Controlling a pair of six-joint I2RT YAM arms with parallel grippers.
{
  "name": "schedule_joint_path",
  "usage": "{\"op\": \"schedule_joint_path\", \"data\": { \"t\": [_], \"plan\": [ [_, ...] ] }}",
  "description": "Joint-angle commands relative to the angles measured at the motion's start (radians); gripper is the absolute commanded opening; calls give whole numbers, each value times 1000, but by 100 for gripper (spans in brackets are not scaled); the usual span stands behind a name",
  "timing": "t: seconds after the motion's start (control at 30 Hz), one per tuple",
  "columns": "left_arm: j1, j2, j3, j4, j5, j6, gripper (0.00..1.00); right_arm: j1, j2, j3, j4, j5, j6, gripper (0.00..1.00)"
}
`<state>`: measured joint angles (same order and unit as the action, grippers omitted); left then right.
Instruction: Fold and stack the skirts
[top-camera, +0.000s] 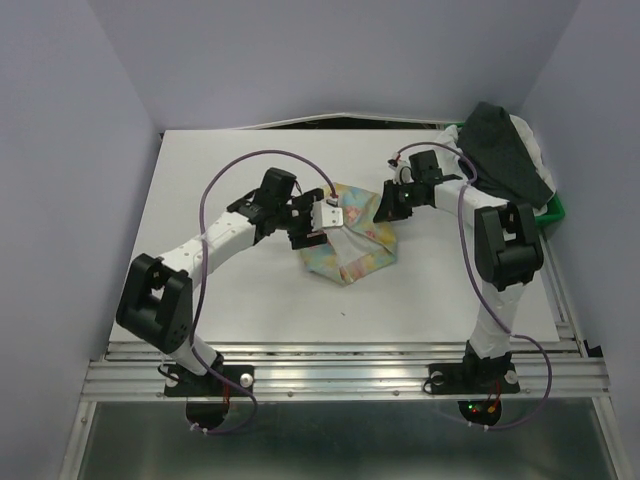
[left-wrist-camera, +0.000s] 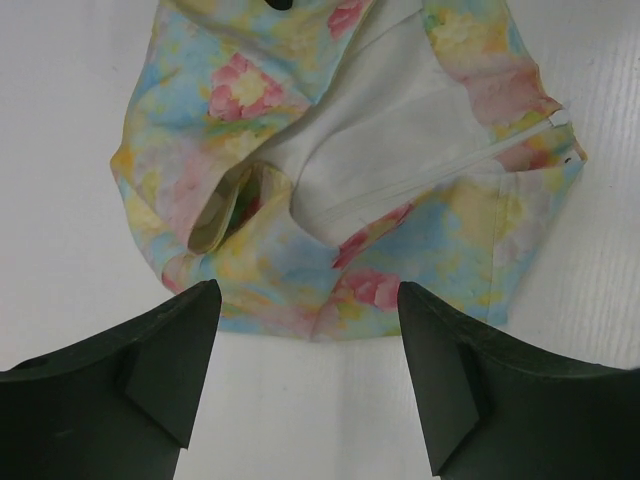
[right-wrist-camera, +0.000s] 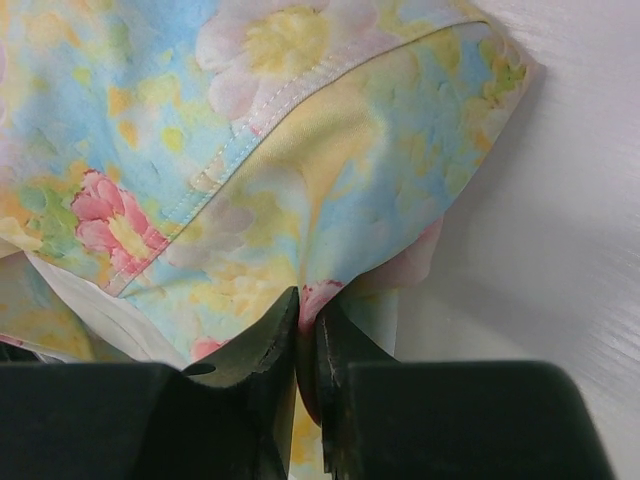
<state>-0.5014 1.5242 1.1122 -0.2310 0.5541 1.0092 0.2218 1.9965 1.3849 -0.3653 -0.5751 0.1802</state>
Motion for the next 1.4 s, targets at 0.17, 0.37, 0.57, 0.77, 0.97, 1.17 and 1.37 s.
{"op": "schedule_joint_path", "data": {
  "t": [0.17, 0.37, 0.57, 0.77, 0.97, 1.17, 1.37],
  "plan": [
    [-60, 102, 100, 21, -14, 9, 73, -6, -58, 45, -9, 1, -10, 17],
    [-66, 131, 126, 3, -34, -9, 36, -6, -67, 48, -9, 3, -8, 20],
    [-42, 33, 115, -65, -48, -47, 0, -42, -87, 74, -20, -2, -17, 64],
    [79, -247, 65, -1, 9, -216, 0, -95, -143, 163, -110, 56, -161, 100],
    [100, -423, 60, 39, 21, -314, 0, -95, -215, 244, -167, 2, -268, 100],
    [101, -423, 104, 16, 70, -314, 0, -85, -304, 186, -92, -141, -341, 98],
    [109, -438, -76, -162, 30, -74, 0, -33, -306, 128, -136, -101, -426, 80]
  ]
}}
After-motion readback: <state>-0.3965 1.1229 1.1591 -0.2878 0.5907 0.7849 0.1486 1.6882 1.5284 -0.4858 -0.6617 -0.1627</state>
